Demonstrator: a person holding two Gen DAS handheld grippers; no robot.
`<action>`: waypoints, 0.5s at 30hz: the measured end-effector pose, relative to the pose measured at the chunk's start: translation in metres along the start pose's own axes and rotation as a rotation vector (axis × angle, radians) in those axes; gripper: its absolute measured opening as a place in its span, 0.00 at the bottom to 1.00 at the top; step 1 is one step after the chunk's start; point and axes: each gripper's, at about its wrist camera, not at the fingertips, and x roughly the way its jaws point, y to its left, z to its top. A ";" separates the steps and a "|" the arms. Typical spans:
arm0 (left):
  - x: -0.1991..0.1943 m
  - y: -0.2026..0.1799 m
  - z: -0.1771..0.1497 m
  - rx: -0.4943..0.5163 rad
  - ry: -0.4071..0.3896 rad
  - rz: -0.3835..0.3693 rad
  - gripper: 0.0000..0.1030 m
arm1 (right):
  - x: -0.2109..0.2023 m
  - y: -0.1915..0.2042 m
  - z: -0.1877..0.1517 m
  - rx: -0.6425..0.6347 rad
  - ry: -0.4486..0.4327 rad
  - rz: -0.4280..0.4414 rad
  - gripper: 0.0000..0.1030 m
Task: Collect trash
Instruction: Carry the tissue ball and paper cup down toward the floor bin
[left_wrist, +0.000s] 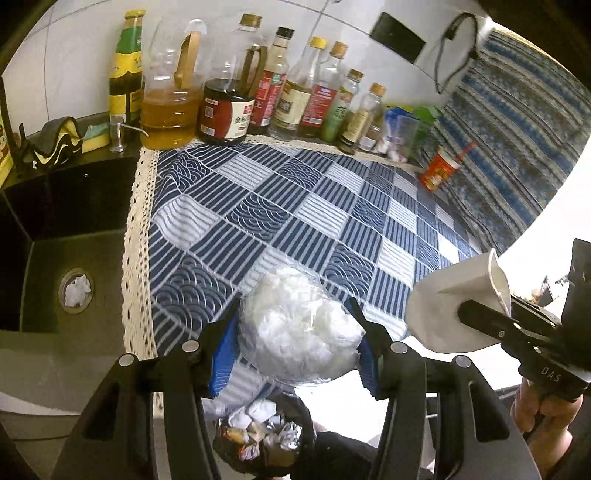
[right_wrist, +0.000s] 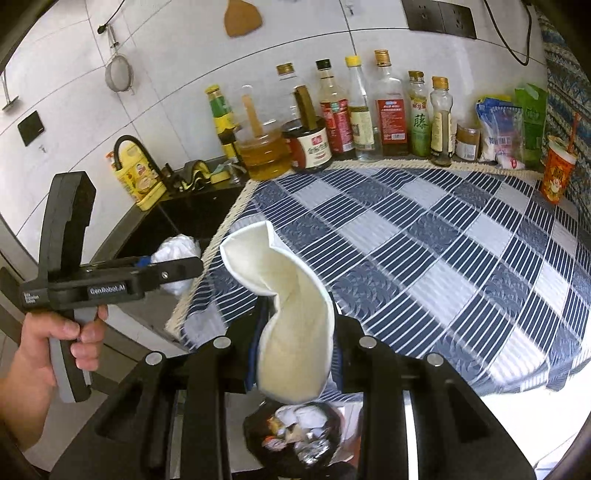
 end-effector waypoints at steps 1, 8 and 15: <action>-0.004 0.000 -0.004 0.001 -0.002 -0.007 0.51 | -0.002 0.005 -0.005 0.007 0.006 0.000 0.30; -0.023 -0.001 -0.044 0.007 0.013 -0.046 0.51 | -0.008 0.030 -0.046 0.038 0.046 -0.010 0.30; -0.022 0.008 -0.081 -0.034 0.049 -0.062 0.51 | 0.002 0.045 -0.075 0.043 0.100 -0.004 0.30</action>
